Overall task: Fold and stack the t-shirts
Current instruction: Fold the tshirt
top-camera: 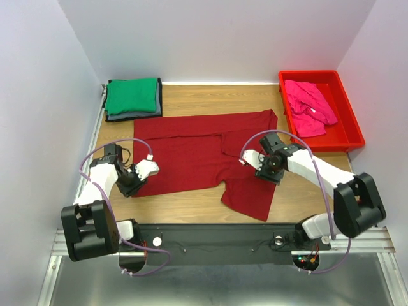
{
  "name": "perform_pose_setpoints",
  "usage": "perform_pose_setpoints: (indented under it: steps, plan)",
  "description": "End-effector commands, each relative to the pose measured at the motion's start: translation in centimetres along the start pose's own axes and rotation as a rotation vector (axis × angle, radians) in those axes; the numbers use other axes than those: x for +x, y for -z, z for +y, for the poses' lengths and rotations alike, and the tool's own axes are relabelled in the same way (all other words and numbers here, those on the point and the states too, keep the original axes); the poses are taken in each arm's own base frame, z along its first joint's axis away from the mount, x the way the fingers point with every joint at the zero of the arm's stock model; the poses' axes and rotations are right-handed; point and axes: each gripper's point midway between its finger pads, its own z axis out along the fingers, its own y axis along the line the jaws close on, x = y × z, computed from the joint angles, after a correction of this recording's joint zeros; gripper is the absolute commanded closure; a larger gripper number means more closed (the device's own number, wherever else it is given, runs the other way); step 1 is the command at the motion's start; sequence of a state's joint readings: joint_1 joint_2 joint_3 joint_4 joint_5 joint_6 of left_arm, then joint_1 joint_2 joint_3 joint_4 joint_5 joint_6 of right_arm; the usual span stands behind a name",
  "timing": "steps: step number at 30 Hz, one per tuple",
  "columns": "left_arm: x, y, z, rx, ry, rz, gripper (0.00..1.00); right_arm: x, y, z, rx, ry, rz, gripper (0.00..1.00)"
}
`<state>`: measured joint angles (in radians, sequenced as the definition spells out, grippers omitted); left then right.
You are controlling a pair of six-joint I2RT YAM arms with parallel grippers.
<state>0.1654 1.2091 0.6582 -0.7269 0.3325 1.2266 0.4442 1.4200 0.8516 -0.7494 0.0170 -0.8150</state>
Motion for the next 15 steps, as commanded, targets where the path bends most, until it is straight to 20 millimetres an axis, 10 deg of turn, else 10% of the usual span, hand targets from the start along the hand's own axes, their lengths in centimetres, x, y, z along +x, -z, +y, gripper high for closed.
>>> perform_pose_setpoints:
  steps: [1, 15]
  plan:
    - [-0.5, 1.1, 0.0, 0.008, -0.045, -0.01, 0.56, -0.4, 3.0, 1.1, -0.039, -0.004, -0.062, 0.49]
    - [-0.4, 1.4, 0.1, 0.035, -0.072, 0.01, 0.55, 0.1, -0.9, 6.3, -0.202, 0.069, 0.053, 0.38]
